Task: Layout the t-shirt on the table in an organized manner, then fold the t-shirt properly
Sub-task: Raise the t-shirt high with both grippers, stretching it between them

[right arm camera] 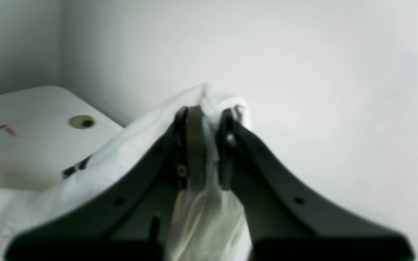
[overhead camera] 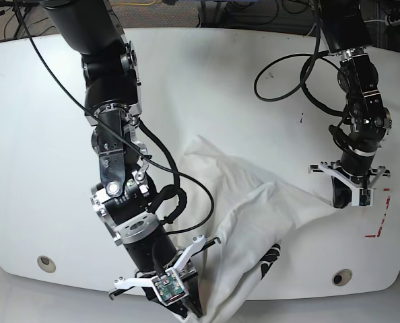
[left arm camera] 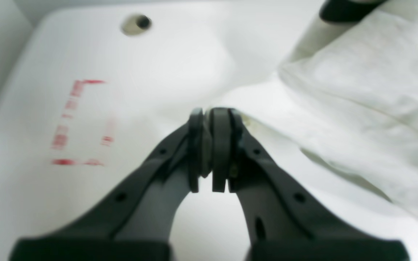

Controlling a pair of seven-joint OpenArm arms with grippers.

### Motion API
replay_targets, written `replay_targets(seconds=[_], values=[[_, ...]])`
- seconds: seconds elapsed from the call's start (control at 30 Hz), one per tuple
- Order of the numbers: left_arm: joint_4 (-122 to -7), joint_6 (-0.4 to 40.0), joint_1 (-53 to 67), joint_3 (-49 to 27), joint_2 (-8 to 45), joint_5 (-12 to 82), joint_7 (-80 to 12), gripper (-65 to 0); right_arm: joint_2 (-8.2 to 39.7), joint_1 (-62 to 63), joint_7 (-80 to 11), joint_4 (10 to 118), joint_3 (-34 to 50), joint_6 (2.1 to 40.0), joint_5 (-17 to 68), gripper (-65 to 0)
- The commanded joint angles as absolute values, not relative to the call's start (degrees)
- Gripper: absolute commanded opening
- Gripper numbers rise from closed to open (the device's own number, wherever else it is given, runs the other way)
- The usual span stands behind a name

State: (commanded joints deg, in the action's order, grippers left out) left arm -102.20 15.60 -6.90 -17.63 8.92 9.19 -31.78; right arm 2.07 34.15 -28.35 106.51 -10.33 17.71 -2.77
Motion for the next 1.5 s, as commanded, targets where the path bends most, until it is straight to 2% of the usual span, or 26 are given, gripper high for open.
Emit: replay_targets(seconds=[0.17,0.3,0.73,1.17,1.27,1.5], values=[[-107.7,15.6,-10.2,-21.8,9.5,13.2,-37.5,-65.0,3.7,35.4,-28.4,106.2,-10.0,17.9,-2.7,-65.0],[-110.1,15.6,-15.9,-24.3,12.1,16.1,-42.2,-65.0,4.5,37.1,-28.1,104.6,-10.0,18.0,-2.7,-65.0],[-110.3,15.6,-31.3,-24.5,21.1,19.5,-42.9,-65.0,7.7,46.7,-27.8,98.5,-9.2,18.0,-3.2,-65.0],[-109.2,15.6,-46.4,-24.4,24.9,20.1,-49.0,-65.0,8.9,54.2,-28.3,97.4,-9.3,18.1,-3.2,-65.0],[-109.2,16.5,-46.9,-24.4,24.9,20.1,-49.1,-65.0,8.9,53.7,-28.4,97.6,-9.3,18.1,-3.3,-65.0],[-109.4,21.4,-44.4,-24.8,24.7,20.2,-52.4,-65.0,8.9,46.4,-28.4,100.7,-9.2,18.1,-3.4,-65.0]])
